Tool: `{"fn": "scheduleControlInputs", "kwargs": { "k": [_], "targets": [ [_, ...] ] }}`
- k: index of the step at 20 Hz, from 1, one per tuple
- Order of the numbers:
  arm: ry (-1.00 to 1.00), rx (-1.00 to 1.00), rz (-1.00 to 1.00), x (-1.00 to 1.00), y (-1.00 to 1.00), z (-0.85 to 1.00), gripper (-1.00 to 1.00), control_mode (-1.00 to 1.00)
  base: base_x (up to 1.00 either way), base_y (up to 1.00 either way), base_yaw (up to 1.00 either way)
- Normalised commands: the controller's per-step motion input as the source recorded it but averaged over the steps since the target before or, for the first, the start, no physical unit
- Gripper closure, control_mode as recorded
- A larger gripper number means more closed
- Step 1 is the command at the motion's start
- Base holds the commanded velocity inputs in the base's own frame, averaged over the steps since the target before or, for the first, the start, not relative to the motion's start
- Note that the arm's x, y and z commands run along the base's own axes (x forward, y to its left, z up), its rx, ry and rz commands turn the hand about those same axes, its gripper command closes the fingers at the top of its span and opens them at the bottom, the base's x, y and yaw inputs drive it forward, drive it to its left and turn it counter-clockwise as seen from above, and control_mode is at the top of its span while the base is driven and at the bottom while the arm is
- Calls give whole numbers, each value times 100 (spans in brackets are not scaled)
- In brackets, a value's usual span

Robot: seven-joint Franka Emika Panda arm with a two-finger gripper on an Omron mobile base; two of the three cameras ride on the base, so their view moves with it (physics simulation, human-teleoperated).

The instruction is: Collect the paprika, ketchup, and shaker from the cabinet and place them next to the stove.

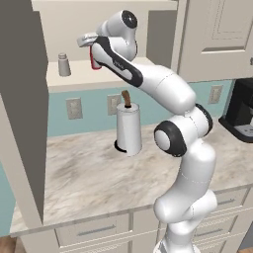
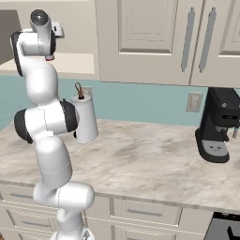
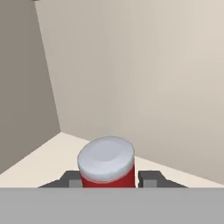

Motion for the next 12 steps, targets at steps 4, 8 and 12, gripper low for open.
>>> {"fn": "scheduleControlInputs", "kwargs": {
  "k": [4, 8, 12],
  "targets": [
    [0, 0, 0, 0, 0, 0, 100, -100, 0, 0, 0],
    [0, 0, 0, 0, 0, -6, 100, -100, 0, 0, 0],
    [-5, 2, 0, -2, -2, -18, 100, -100, 0, 0, 0]
  ]
}}
